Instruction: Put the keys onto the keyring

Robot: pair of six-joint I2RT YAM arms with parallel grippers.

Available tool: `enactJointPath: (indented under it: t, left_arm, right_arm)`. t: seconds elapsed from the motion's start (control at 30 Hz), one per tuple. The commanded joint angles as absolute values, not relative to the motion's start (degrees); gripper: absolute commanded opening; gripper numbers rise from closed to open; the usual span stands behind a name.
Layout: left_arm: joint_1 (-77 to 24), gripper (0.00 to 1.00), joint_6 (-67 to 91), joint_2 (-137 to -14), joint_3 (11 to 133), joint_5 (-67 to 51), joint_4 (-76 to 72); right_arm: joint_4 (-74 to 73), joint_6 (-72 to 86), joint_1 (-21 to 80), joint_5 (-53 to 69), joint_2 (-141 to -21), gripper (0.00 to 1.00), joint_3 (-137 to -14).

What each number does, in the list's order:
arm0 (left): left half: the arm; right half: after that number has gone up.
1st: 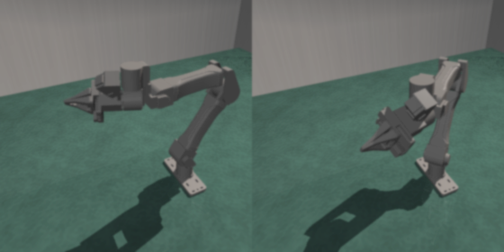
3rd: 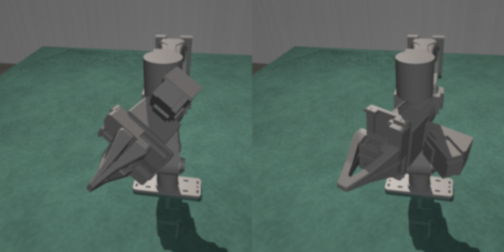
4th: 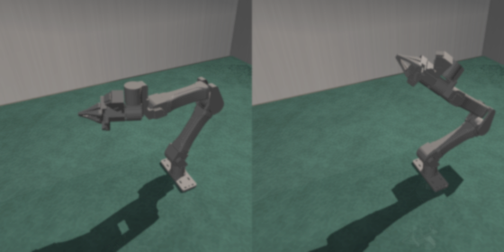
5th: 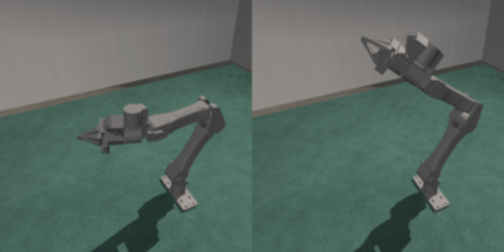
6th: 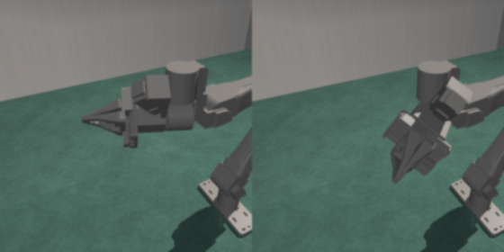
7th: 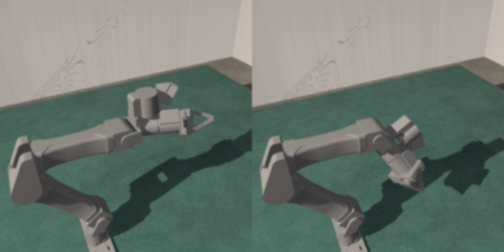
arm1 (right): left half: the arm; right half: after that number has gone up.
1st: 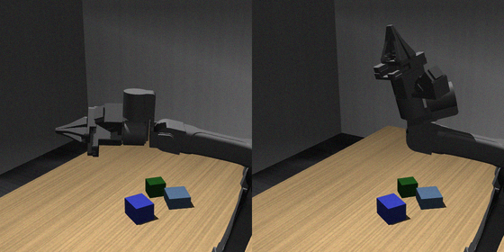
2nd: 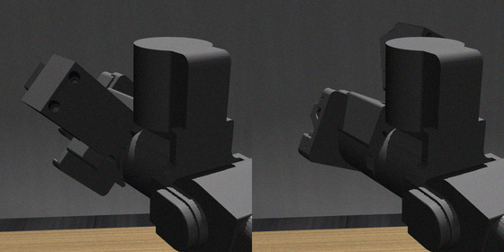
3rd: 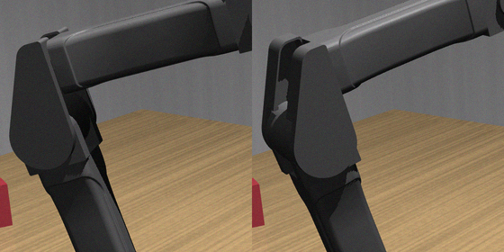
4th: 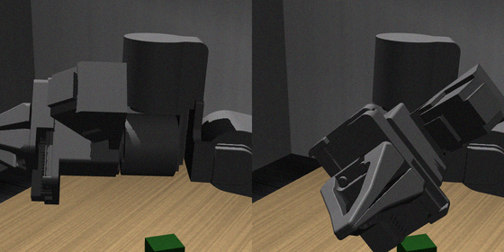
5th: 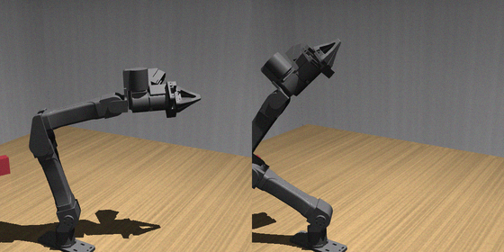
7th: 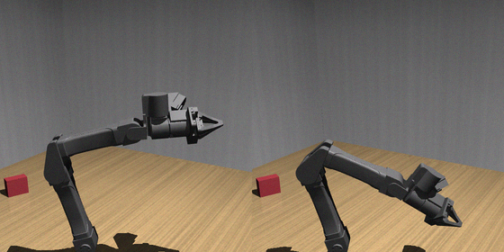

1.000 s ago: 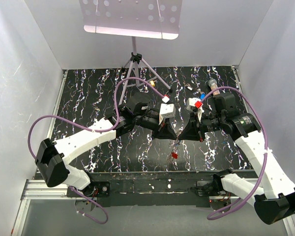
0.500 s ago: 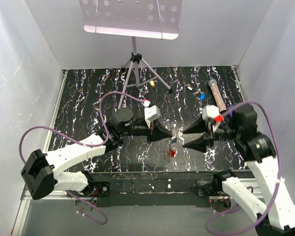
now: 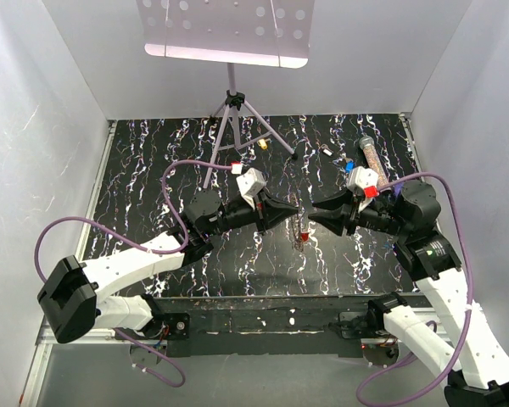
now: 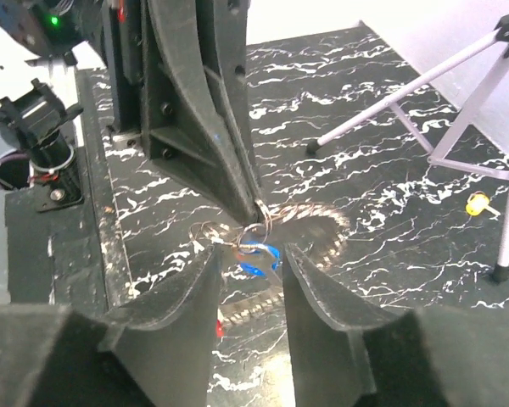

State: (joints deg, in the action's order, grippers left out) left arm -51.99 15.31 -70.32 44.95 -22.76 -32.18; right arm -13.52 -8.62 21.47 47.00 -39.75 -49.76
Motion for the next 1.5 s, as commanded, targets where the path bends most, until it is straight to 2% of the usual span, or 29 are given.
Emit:
enactJointPath:
  t: [0.0, 0.2, 0.4, 0.63, 0.93, 1.47]
  left_arm:
    - [-52.4, 0.00, 14.3, -70.4, 47.5, -20.0, -35.1]
    - [-52.3, 0.00, 14.2, -70.4, 47.7, -17.3, -34.1]
    - [-52.6, 0.00, 14.4, -69.8, 47.6, -14.9, -33.8]
    - [-53.0, 0.00, 14.2, -69.3, 47.4, -13.4, -33.7]
    - [-53.1, 0.00, 14.4, -68.7, 47.0, -13.6, -33.7]
    - [-53.0, 0.00, 15.9, -67.8, 46.6, -15.1, -33.7]
  right_arm:
    - [-7.0, -6.6, 23.2, 41.2, -40.0, 0.40, -49.6]
    - [-6.4, -7.2, 26.6, 39.5, -41.3, 0.40, -50.4]
    - [-7.3, -7.7, 29.8, 32.7, -42.6, 0.43, -50.3]
    - [-8.3, -10.4, 32.6, 27.7, -44.4, 0.42, -51.1]
    - [-11.9, -14.8, 33.1, 25.6, -44.7, 0.23, -52.6]
    - [-14.4, -21.2, 33.1, 28.6, -44.3, 0.08, -52.5]
